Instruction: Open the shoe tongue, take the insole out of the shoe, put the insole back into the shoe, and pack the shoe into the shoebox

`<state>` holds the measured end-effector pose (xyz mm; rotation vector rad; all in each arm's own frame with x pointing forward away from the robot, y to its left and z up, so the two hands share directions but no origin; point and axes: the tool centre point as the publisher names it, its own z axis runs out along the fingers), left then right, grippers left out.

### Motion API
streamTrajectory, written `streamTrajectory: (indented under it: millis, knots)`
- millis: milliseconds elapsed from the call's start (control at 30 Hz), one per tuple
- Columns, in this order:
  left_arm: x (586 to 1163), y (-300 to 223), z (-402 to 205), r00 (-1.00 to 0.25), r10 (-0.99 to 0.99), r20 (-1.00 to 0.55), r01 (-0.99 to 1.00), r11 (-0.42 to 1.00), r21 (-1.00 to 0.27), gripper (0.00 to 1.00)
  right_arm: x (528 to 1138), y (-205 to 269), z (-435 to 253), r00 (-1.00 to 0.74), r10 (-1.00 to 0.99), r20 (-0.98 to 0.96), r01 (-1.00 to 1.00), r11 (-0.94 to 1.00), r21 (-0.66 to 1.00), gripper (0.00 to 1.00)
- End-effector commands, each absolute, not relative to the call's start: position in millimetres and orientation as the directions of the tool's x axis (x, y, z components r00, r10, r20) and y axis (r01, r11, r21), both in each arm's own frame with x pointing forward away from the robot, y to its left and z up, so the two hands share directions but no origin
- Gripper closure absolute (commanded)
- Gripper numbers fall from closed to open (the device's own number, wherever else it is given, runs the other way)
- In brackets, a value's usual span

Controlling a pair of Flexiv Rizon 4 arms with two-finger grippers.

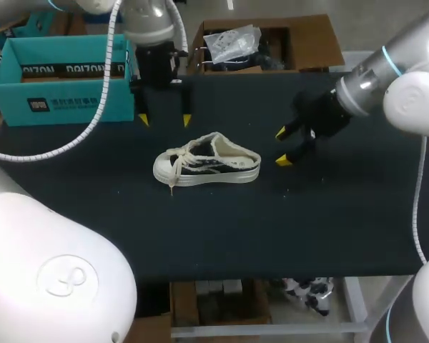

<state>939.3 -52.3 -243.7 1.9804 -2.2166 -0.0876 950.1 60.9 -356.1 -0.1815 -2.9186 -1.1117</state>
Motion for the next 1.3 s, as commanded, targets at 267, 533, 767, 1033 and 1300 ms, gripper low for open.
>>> streamTrajectory:
  millis: [267, 533, 767, 1033, 1300]
  knots:
    - [922, -95, -261, 0.147, -0.987, -0.059, -0.98, -0.154, 0.128, 0.0, 946, 100, -400, -0.996, 0.081, 0.048, 0.09, 0.67, 0.736, 0.0]
    - [920, -110, -275, 0.086, -0.994, -0.073, -0.982, -0.097, 0.16, 0.0, 944, 121, -411, -0.997, 0.08, 0.009, 0.057, 0.625, 0.778, 0.0]
    - [922, -114, -283, 0.044, -0.996, -0.072, -0.984, -0.056, 0.172, 0.0, 947, 131, -414, -0.997, 0.077, -0.001, 0.046, 0.607, 0.793, 0.0]
    - [922, -116, -296, 0.013, -0.998, -0.063, -0.98, -0.025, 0.199, 0.0, 952, 140, -422, -0.995, 0.095, 0.005, 0.06, 0.59, 0.805, 0.0]
    - [922, -117, -300, -0.014, -0.998, -0.061, -0.979, 0.001, 0.201, 0.0, 958, 145, -422, -0.994, 0.11, -0.009, 0.056, 0.573, 0.818, 0.0]
